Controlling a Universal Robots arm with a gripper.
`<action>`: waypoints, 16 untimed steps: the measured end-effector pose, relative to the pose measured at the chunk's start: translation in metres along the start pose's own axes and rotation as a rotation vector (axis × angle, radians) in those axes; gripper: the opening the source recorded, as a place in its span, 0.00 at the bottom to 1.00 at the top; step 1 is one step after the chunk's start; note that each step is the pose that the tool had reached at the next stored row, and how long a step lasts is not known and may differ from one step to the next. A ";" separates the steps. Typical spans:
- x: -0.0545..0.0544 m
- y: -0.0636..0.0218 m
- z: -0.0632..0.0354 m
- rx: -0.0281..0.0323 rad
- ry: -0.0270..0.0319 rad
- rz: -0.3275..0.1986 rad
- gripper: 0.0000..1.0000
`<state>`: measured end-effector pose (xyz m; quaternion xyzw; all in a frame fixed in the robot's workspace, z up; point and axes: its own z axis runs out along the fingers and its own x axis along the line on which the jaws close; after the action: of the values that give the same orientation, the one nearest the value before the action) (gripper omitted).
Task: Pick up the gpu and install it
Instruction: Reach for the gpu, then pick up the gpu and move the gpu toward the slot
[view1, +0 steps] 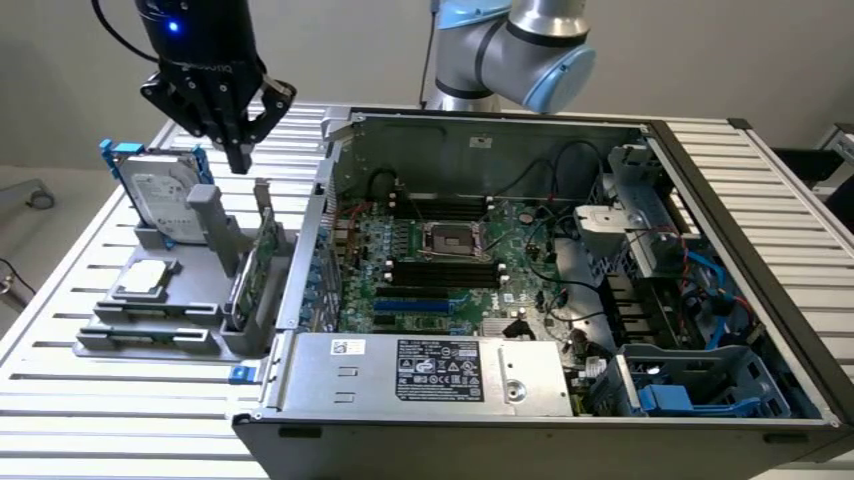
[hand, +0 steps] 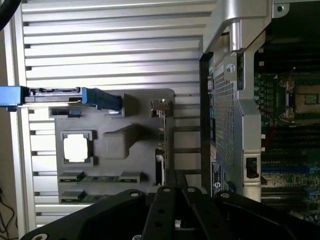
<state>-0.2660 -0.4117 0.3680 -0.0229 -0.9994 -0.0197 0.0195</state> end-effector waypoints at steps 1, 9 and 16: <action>0.001 -0.0016 0.0004 0.0001 0.0001 0.000 0.11; 0.008 -0.0056 0.0021 -0.0002 0.0000 0.000 0.11; 0.008 -0.0056 0.0021 -0.0002 -0.0001 0.000 0.11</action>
<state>-0.2748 -0.4169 0.3661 -0.0226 -0.9994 -0.0199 0.0195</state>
